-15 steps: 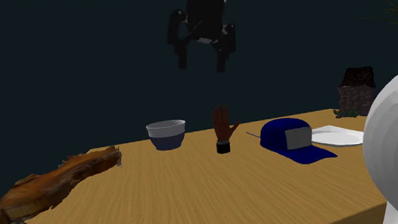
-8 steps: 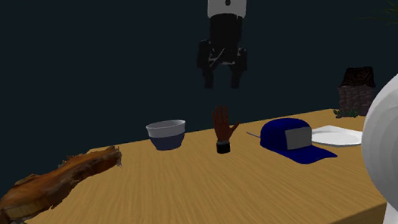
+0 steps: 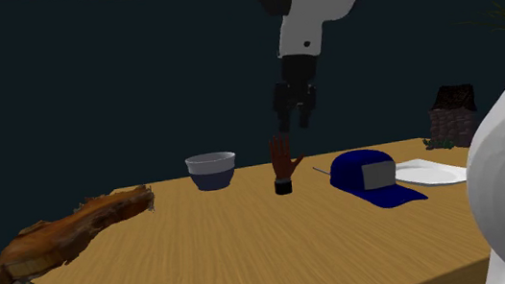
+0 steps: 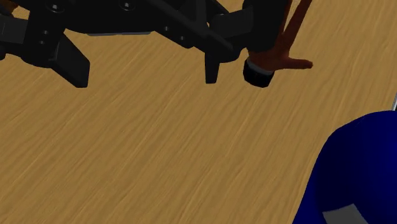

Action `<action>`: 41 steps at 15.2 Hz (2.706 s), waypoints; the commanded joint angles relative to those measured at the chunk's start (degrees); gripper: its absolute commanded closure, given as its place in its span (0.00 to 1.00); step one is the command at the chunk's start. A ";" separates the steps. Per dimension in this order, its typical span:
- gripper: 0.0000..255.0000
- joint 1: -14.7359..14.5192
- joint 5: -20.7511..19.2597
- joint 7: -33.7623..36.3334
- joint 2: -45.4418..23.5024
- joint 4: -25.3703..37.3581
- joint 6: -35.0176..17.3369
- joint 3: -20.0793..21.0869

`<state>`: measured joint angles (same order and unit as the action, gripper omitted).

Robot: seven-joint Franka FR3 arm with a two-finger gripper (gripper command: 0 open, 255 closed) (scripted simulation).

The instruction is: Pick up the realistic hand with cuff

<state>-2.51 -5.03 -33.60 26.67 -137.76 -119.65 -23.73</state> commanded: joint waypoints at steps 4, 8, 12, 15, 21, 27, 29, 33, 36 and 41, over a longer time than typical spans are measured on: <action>0.00 -2.69 2.60 -13.55 -9.90 5.26 -6.35 -6.75; 0.00 -4.87 8.67 -25.64 -19.25 11.14 -10.01 -11.36; 0.00 -4.97 17.81 -38.76 -29.69 18.66 -11.58 -13.69; 0.00 -3.01 23.94 -46.79 -36.63 24.55 -11.40 -13.15; 0.00 -2.17 26.81 -49.14 -39.04 22.56 -15.06 -12.12; 1.00 -1.97 27.70 -49.80 -39.78 22.08 -16.07 -11.80; 1.00 -1.97 27.70 -49.82 -39.77 22.05 -16.09 -11.81; 1.00 -1.98 27.70 -49.80 -39.77 22.04 -16.09 -11.80; 1.00 -2.23 26.59 -48.96 -38.85 22.68 -14.81 -12.19; 1.00 -2.79 24.15 -46.97 -36.82 24.33 -11.77 -12.91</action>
<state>-5.21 19.64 -80.91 -10.63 -113.65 -132.00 -36.48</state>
